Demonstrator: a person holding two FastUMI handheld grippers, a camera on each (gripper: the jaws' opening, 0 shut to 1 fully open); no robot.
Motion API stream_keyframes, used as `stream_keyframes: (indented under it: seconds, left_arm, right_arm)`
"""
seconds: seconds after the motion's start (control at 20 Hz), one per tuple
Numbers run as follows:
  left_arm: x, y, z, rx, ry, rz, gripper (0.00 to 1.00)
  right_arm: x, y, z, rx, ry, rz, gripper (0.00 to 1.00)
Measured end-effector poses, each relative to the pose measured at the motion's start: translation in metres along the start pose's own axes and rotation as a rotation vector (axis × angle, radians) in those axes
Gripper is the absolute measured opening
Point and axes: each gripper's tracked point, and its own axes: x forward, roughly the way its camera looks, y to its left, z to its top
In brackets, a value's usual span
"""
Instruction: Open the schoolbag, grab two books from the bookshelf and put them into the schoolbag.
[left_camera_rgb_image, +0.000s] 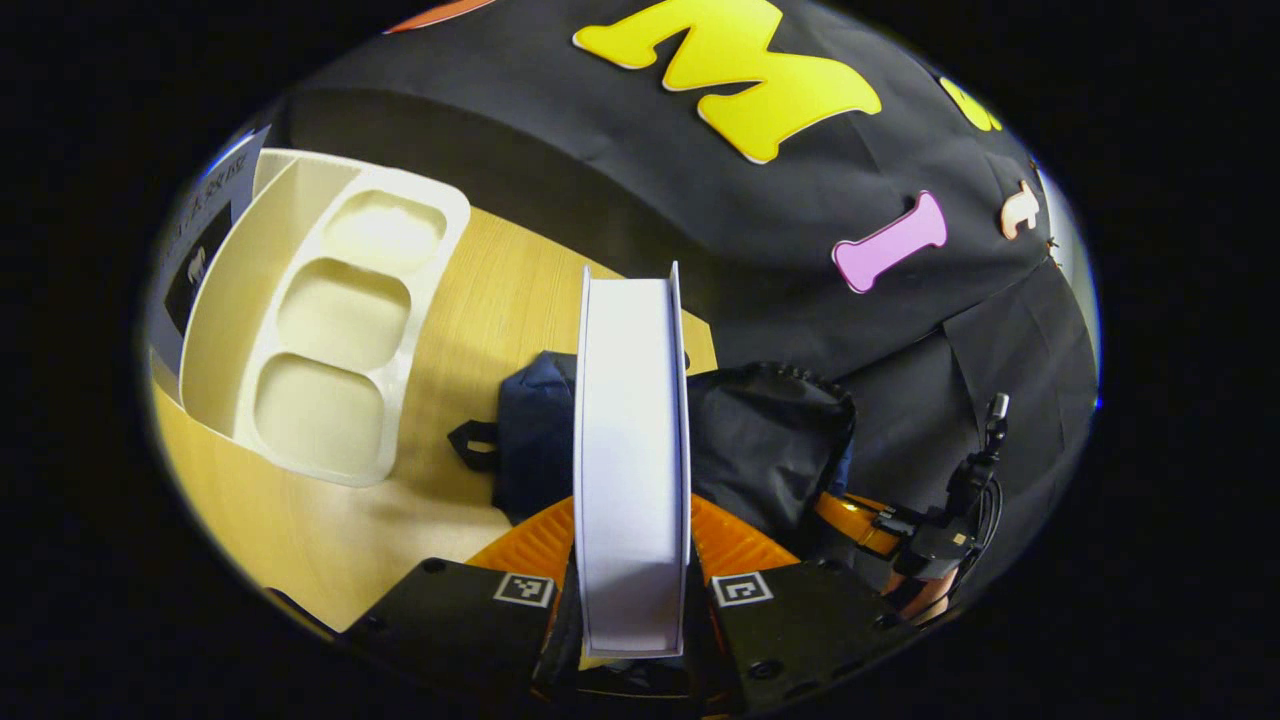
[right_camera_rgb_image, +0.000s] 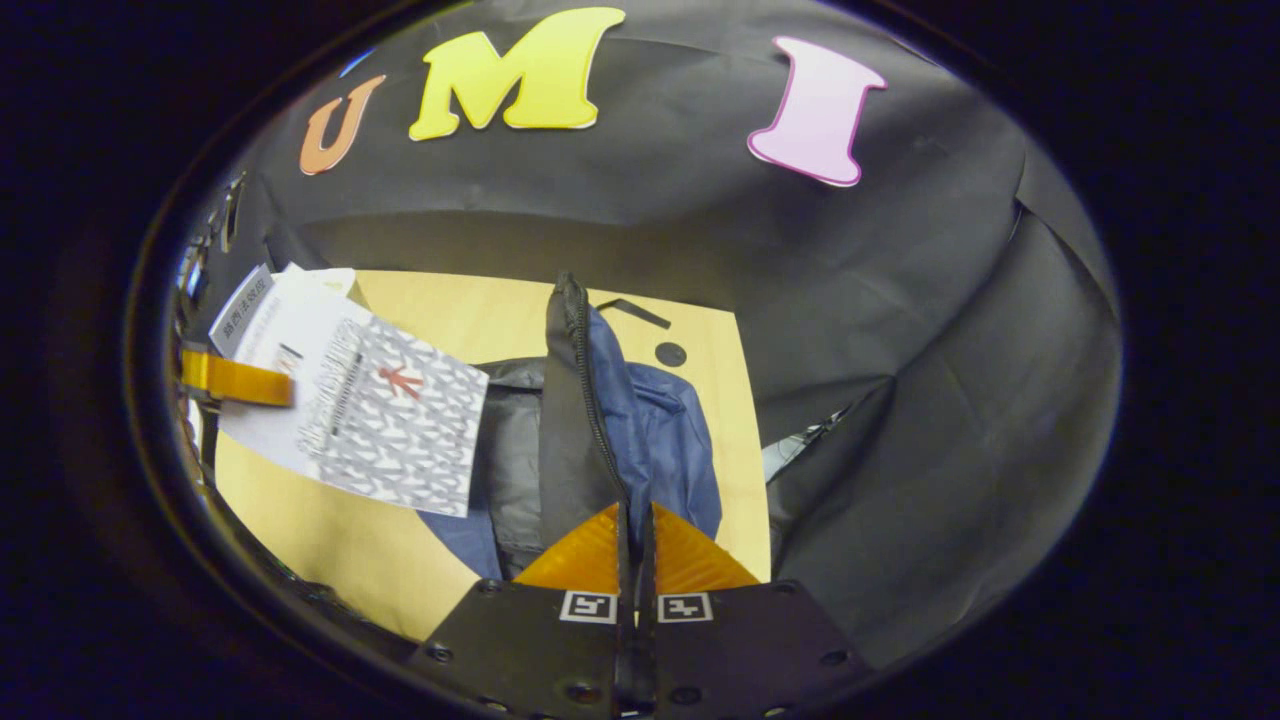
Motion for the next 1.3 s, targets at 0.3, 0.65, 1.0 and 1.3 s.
stream_keyframes:
  seconds: [0.3,0.65,1.0,1.3]
  left_arm:
    - [0.063,-0.012,-0.016,-0.067,-0.005,-0.079,0.43]
    - [0.122,-0.022,-0.044,-0.092,0.049,-0.186,0.43]
    - [0.176,-0.025,-0.055,-0.211,0.059,-0.298,0.43]
    - [0.188,-0.025,-0.056,-0.283,0.058,-0.333,0.44]
  right_arm:
    - [-0.012,-0.004,0.008,-0.004,-0.023,0.004,0.0]
    - [-0.006,-0.005,0.009,-0.009,-0.013,0.0,0.0]
    - [-0.004,-0.004,0.015,-0.013,-0.023,-0.014,0.0]
    - [-0.003,-0.004,0.011,-0.001,-0.025,-0.013,0.0]
